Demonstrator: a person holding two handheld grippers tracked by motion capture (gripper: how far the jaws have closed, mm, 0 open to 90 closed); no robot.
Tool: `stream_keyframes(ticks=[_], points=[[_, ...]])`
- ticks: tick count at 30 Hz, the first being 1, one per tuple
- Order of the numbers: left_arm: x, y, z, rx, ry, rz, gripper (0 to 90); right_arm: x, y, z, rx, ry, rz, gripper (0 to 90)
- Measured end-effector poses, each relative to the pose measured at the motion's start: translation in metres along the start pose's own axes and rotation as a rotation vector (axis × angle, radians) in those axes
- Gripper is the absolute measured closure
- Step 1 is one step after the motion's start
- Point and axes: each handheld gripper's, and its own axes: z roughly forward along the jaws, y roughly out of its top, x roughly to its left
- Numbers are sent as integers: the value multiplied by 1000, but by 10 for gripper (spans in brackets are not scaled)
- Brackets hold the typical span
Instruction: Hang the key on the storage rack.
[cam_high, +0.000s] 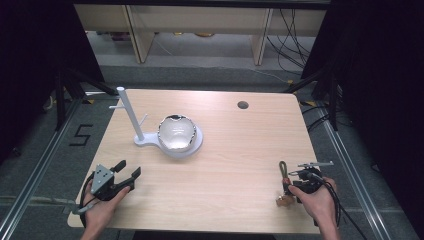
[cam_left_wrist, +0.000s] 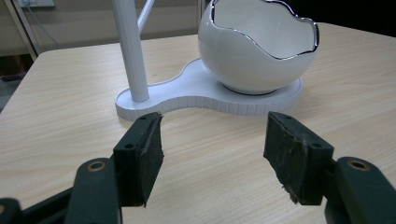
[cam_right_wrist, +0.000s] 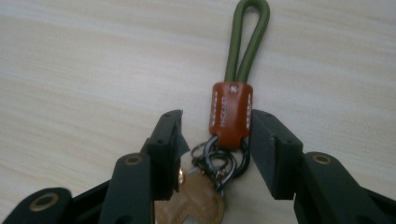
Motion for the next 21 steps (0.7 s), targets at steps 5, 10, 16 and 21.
stream_keyframes(ticks=[5, 10, 16, 21], points=[[0, -1, 1, -1, 4, -3, 363, 3, 4, -1, 62, -1, 21, 527], [0, -2, 0, 12, 3, -2, 364, 0, 12, 1, 101, -31, -3, 522], [-1, -3, 0, 0, -1, 2, 364, 0, 20, 6, 134, -28, -8, 523], [-1, -4, 1, -3, -3, 2, 364, 0, 27, 7, 174, -37, 18, 527]])
